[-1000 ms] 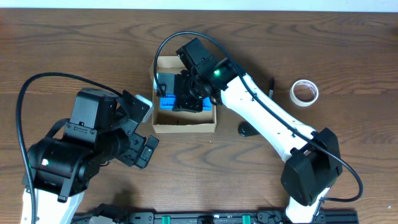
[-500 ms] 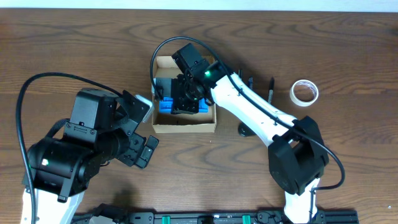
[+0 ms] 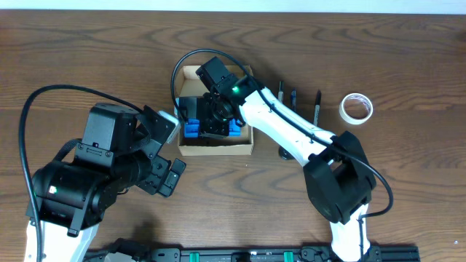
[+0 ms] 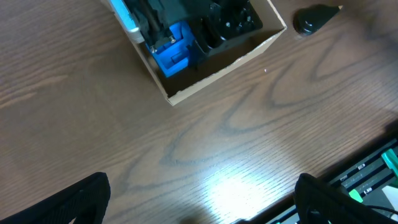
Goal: Pack container
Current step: 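Press the duster flat inside the box and open the right gripper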
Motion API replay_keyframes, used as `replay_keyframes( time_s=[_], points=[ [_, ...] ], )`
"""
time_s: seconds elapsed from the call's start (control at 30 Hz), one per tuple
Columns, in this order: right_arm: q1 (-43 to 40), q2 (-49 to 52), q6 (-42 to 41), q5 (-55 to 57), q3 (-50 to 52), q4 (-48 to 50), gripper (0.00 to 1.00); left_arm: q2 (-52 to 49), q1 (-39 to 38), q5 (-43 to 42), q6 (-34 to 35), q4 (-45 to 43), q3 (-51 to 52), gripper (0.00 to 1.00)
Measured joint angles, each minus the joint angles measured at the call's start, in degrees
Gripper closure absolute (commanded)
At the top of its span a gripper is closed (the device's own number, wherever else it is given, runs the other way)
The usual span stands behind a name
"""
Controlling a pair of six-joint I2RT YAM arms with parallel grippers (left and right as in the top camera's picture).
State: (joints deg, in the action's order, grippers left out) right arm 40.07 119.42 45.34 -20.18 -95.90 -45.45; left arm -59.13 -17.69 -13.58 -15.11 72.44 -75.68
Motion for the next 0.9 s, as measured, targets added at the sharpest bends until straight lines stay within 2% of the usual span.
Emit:
replay_keyframes(
  time_s=[0.9],
  points=[
    [0.00, 3.89, 0.00, -2.99, 0.02, 1.11, 0.69, 0.00, 0.00, 0.00, 0.00, 0.00, 0.00, 0.05]
  ],
)
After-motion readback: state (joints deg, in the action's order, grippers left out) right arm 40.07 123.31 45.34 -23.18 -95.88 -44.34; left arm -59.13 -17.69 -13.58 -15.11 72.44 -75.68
